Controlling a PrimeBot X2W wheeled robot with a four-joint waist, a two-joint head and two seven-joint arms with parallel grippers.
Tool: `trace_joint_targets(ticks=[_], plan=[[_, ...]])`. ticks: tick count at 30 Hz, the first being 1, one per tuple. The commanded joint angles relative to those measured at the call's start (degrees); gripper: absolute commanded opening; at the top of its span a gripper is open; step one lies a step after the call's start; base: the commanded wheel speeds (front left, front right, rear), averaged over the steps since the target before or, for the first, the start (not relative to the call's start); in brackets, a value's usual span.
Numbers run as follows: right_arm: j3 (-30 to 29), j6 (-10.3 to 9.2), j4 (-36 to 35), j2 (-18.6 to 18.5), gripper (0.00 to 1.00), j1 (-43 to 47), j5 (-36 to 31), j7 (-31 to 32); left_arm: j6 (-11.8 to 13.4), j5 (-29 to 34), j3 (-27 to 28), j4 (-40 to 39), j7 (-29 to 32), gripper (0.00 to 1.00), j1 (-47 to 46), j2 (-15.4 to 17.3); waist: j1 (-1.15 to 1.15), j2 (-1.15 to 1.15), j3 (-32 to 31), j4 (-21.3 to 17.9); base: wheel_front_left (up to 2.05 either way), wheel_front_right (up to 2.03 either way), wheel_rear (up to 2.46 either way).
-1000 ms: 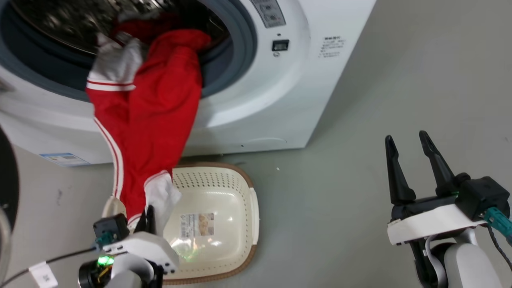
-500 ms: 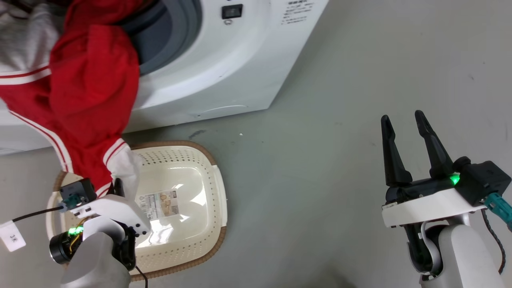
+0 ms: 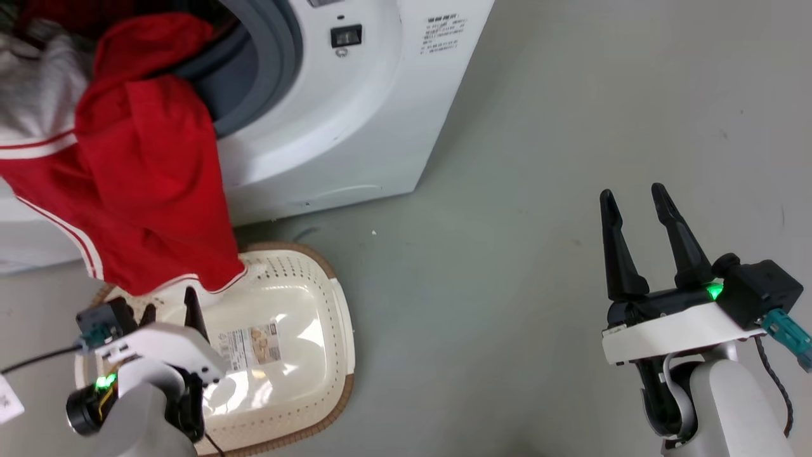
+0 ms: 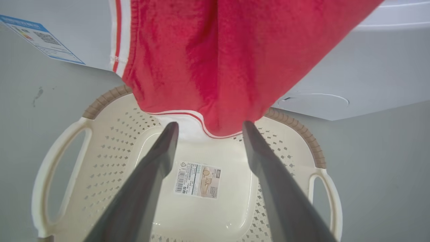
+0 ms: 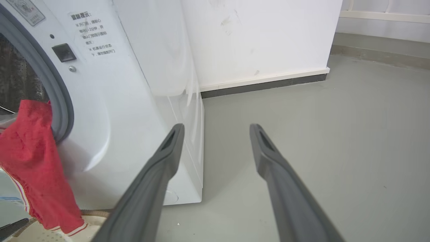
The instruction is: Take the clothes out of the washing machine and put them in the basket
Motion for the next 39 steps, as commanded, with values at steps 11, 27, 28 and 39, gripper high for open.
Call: trace_joint_targets(ticks=[11,27,28,39], plan=[[-1.25,-0.04,-0.95,0.01,1.0,4.88,-1.64,0.35,-0.11,6.35,4.1,-14.93,-0.14,1.0,11.74,-4.0,-0.01,0.0,-11.08,4.23,0.0,0.0,0.0],[-0.35,-0.04,-2.44,0.01,1.0,5.7,-0.19,1.49,-4.05,11.61,0.29,-12.07,7.45,1.0,0.25,1.49,-0.01,0.0,-9.94,2.28,0.0,0.0,0.0],[-0.23,-0.04,-2.28,0.0,1.0,5.54,0.1,1.36,-4.15,11.35,0.19,-11.02,9.04,1.0,-1.0,2.26,-0.01,0.0,-9.56,1.72,0.0,0.0,0.0],[1.14,-0.04,0.3,0.02,1.0,3.63,3.08,0.0,-5.06,9.06,0.15,-2.19,20.33,1.0,-10.81,9.16,-0.01,0.0,-5.52,-3.18,0.0,0.0,0.0]])
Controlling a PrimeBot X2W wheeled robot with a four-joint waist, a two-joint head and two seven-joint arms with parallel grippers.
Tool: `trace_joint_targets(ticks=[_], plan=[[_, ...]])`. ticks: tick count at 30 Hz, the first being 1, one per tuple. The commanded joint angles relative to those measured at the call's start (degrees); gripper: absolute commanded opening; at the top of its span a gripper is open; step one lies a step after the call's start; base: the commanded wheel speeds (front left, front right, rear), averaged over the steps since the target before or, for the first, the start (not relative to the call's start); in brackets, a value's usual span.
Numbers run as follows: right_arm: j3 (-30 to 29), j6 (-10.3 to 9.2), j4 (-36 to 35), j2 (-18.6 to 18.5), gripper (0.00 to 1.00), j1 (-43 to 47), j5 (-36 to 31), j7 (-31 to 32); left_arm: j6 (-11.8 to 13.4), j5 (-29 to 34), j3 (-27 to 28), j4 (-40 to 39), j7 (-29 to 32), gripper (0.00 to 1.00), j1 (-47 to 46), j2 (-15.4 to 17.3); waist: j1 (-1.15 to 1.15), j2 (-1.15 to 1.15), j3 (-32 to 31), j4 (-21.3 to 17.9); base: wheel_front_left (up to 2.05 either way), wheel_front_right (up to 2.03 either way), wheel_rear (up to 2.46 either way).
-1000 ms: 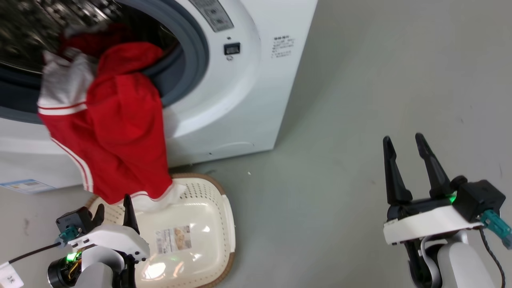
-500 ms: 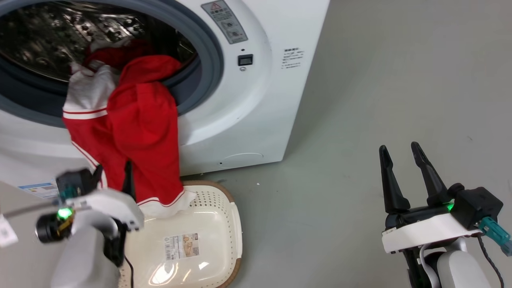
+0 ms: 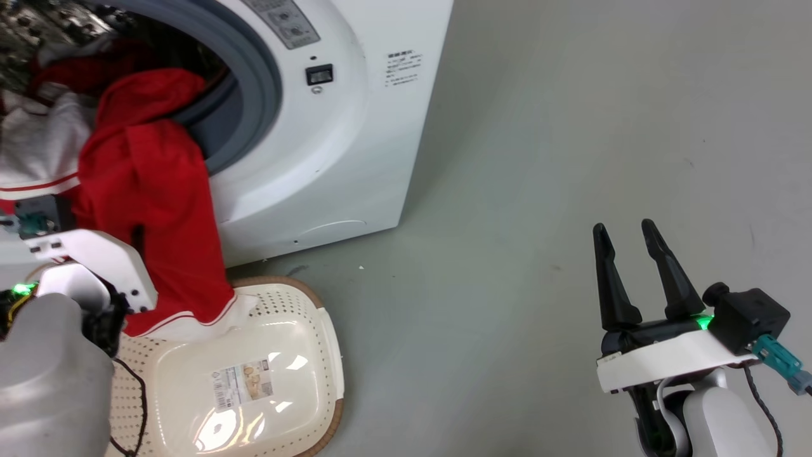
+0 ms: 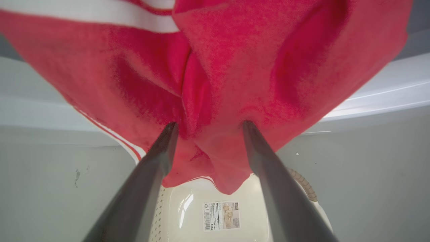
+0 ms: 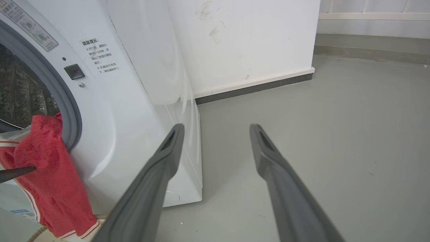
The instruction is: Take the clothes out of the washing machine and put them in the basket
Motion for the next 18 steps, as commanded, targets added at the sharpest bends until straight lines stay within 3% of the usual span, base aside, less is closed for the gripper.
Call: trace_joint_targets(ticks=[1,17,18], plan=[[0.41,-0.04,0.3,0.03,1.0,-0.94,0.61,-0.32,-0.07,-0.18,0.15,0.83,0.75,1.0,-1.41,0.85,0.0,0.0,1.13,-1.15,0.0,0.0,0.0],[0.56,-0.04,0.76,0.02,1.0,-2.54,1.11,-0.59,1.19,-0.83,-0.3,4.58,-0.17,1.0,-9.67,4.07,0.0,0.0,2.97,-1.99,0.0,0.0,0.0],[0.6,-0.04,0.68,0.02,1.0,-2.61,1.13,-0.59,1.2,-0.97,-0.29,4.84,-0.38,0.91,-9.86,4.12,0.0,0.0,3.0,-2.01,0.0,0.0,0.0]])
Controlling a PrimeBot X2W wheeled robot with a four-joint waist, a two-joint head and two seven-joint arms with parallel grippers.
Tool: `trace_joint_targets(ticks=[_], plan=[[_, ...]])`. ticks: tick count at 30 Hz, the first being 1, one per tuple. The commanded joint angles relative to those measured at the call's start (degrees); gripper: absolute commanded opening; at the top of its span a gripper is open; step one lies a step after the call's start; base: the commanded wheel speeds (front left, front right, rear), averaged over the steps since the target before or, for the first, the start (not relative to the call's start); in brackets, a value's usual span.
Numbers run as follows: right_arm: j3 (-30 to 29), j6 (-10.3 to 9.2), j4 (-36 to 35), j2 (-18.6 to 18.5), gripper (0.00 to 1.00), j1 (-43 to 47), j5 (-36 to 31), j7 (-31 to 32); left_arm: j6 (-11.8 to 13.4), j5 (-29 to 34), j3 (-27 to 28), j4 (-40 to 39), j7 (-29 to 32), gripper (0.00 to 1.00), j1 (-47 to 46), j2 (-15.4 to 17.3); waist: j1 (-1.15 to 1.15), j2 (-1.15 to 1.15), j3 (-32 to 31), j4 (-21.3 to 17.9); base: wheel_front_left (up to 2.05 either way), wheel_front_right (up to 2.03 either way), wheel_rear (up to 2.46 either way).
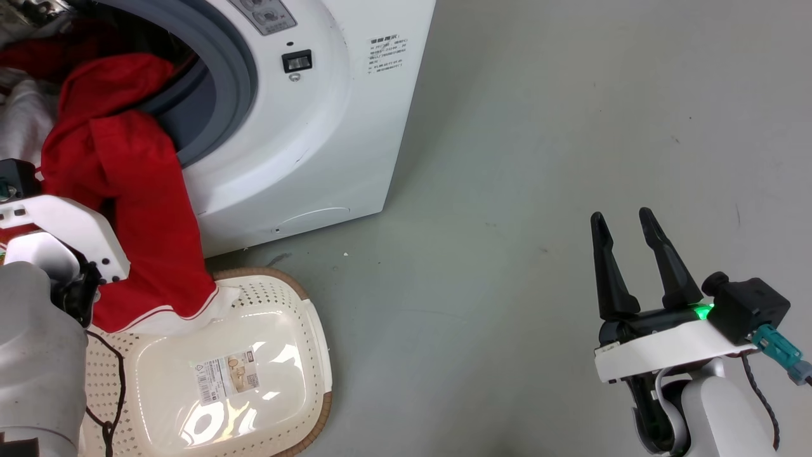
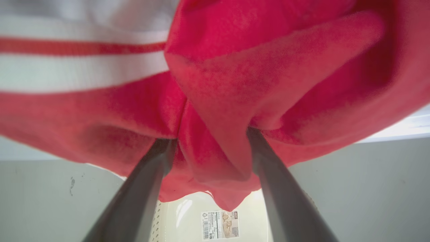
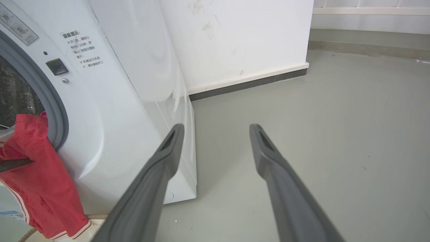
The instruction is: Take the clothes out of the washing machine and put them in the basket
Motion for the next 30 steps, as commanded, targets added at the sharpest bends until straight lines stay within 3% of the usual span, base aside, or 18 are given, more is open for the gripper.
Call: trace_joint_targets(ticks=[1,2,10,19,30], plan=[[0.05,-0.04,-0.27,0.01,1.0,-0.71,0.16,-0.15,0.38,-0.31,0.2,-0.8,-1.3,0.34,-2.59,1.04,0.0,0.0,-0.02,-0.01,0.0,0.0,0.0],[0.1,-0.04,-0.27,0.01,1.0,-0.7,0.1,-0.15,0.31,-0.43,0.11,-0.47,-1.52,0.0,-2.59,1.04,0.0,0.0,-0.08,-0.01,0.0,0.0,0.0],[-0.11,-0.04,0.69,0.01,1.0,0.37,-0.46,-0.13,-0.18,-1.9,0.46,2.27,-6.12,0.0,1.67,-0.7,0.0,0.0,-2.89,0.56,0.0,0.0,0.0],[-1.2,-0.04,1.13,0.01,1.0,2.54,-1.83,-0.14,0.15,-2.7,0.51,1.02,-16.85,0.0,8.16,-3.41,0.0,0.0,-7.64,3.11,0.0,0.0,0.0],[-2.97,-0.04,-0.9,0.0,1.0,5.11,-3.82,1.46,2.19,-1.93,0.51,-13.75,-21.05,0.0,18.27,-8.85,0.0,0.0,-12.06,7.82,0.0,0.0,0.0]])
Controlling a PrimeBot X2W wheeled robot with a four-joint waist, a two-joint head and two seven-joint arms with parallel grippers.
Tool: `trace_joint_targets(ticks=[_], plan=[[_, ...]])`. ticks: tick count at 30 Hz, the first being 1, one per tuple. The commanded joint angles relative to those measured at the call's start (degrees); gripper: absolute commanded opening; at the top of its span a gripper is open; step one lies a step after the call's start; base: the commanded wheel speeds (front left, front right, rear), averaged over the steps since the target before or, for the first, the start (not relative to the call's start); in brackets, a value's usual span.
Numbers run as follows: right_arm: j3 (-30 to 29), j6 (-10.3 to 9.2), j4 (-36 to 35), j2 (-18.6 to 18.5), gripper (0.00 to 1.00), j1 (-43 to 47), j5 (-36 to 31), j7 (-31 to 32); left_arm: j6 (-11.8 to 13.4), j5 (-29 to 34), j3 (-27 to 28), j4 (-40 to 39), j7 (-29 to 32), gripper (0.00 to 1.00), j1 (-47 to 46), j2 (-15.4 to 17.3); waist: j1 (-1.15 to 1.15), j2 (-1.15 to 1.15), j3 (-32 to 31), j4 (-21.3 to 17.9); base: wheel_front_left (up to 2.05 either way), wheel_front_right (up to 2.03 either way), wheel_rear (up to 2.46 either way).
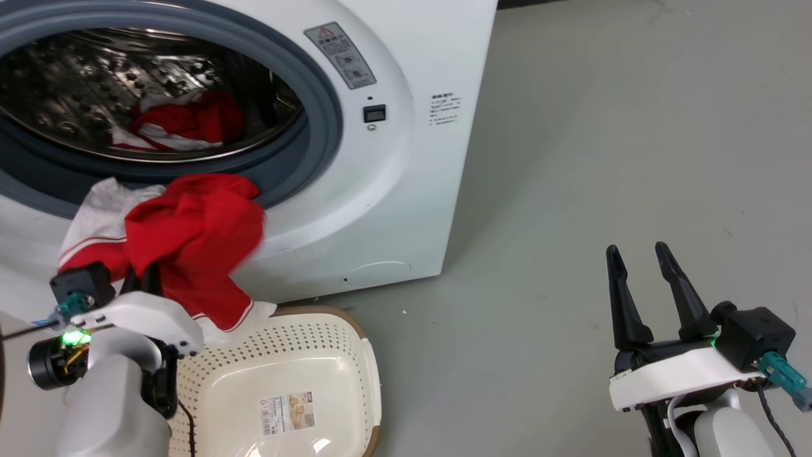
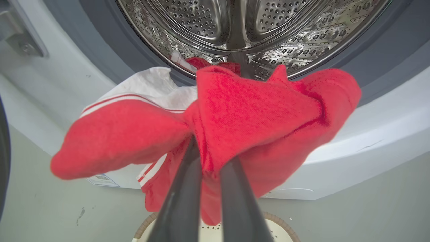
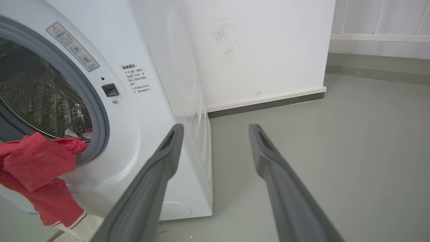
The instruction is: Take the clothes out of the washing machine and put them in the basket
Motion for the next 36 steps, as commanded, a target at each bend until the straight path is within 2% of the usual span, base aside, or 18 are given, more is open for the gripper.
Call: trace_joint_targets(ticks=[1,8,16,20,25,36], plan=[[-0.15,-0.04,-0.35,-0.01,1.0,0.76,-0.44,0.25,0.44,0.59,0.12,-2.21,-0.39,0.0,1.49,-0.36,0.0,0.0,-0.98,1.04,0.0,0.0,0.0],[0.09,-0.04,-1.59,-0.01,1.0,2.07,-0.59,1.43,2.67,0.98,-0.17,-14.63,-0.36,0.0,14.21,-5.19,0.0,0.0,-2.27,2.48,0.0,0.0,0.0],[0.35,-0.04,-3.62,0.0,1.0,1.49,-0.85,2.01,4.09,-0.05,-1.51,-17.83,2.47,0.0,21.89,-7.99,0.0,0.0,0.4,3.14,0.0,0.0,0.0],[0.83,-0.04,-4.53,0.0,1.0,-0.07,-1.01,2.43,4.06,-0.23,-1.98,-16.29,2.94,0.0,19.96,-8.17,0.0,0.0,4.26,2.65,0.0,0.0,0.0],[1.94,-0.04,-5.1,0.0,1.0,-2.55,-0.91,2.14,4.59,0.44,-2.44,-11.86,2.97,0.0,15.3,-6.91,0.0,0.0,9.99,0.69,0.0,0.0,0.0],[4.1,-0.04,-3.37,0.02,1.0,-8.18,1.26,-0.15,4.34,-0.53,-1.75,5.9,2.12,0.0,3.1,-3.86,0.0,0.0,20.78,-4.66,0.0,0.0,0.0]])
